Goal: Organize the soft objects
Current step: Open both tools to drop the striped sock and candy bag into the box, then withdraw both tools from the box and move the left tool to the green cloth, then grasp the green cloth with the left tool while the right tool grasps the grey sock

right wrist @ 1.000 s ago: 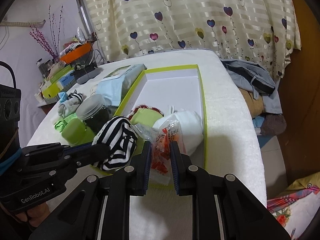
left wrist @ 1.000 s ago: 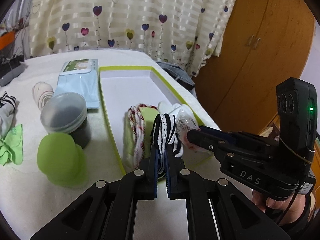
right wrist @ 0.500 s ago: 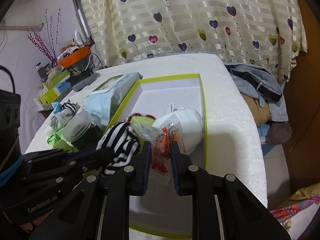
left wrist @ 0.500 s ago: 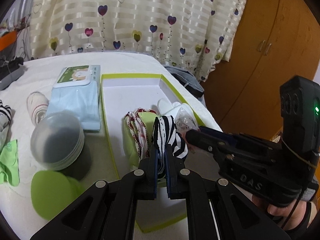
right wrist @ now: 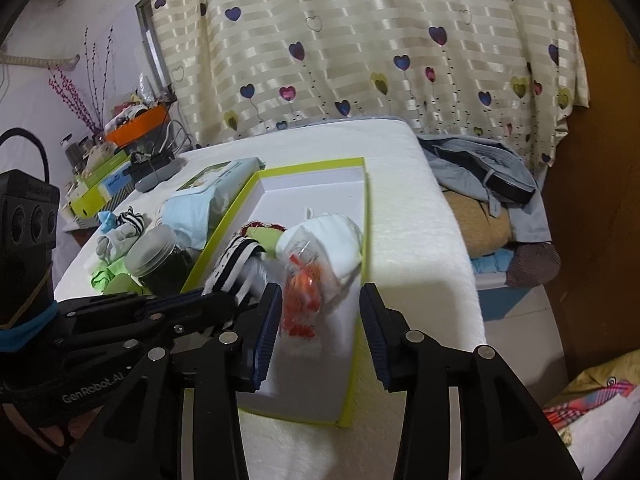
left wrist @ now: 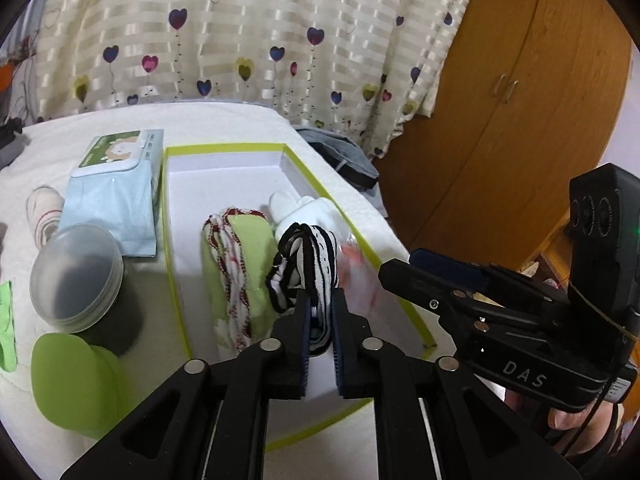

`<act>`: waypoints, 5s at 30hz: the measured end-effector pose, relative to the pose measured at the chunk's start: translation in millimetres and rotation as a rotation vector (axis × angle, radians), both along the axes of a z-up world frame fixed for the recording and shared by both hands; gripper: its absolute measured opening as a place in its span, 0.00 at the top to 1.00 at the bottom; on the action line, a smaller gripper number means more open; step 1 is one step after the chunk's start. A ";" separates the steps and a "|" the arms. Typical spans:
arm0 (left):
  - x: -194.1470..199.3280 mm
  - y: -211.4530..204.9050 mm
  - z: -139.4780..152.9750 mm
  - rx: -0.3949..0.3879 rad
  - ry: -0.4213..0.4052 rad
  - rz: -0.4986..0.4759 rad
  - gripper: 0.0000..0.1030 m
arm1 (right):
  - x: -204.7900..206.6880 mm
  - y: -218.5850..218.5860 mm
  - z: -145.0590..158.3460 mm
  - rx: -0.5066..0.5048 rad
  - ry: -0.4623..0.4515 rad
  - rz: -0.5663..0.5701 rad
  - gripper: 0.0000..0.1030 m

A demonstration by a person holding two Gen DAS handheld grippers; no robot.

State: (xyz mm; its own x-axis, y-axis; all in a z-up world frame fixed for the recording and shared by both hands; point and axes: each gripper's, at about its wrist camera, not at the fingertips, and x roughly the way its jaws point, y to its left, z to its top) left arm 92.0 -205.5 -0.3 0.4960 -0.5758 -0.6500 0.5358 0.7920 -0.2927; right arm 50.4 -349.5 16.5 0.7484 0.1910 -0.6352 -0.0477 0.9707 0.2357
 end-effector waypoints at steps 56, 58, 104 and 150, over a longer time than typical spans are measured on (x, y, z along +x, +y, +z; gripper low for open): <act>-60.0 154.5 40.7 -0.007 -0.151 0.348 0.72 | -49.9 127.7 64.0 -0.033 -0.172 0.236 0.49; -59.7 158.6 39.4 -0.006 -0.147 0.358 0.72 | -48.4 131.2 63.0 -0.030 -0.165 0.245 0.49; 41.7 262.1 -40.1 0.030 0.084 0.608 0.52 | 20.0 213.0 45.3 -0.069 -0.079 0.412 0.49; 0.9 352.0 -38.2 -0.094 0.048 0.687 0.92 | 145.7 336.2 -20.5 -0.107 0.201 0.393 0.67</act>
State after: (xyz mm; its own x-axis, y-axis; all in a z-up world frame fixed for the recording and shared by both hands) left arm 92.9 146.5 -38.5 0.7405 -0.1963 -0.6428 -0.0932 0.9172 -0.3875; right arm 196.1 -13.4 -4.0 0.4921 0.3615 -0.7919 -0.3813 0.9073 0.1773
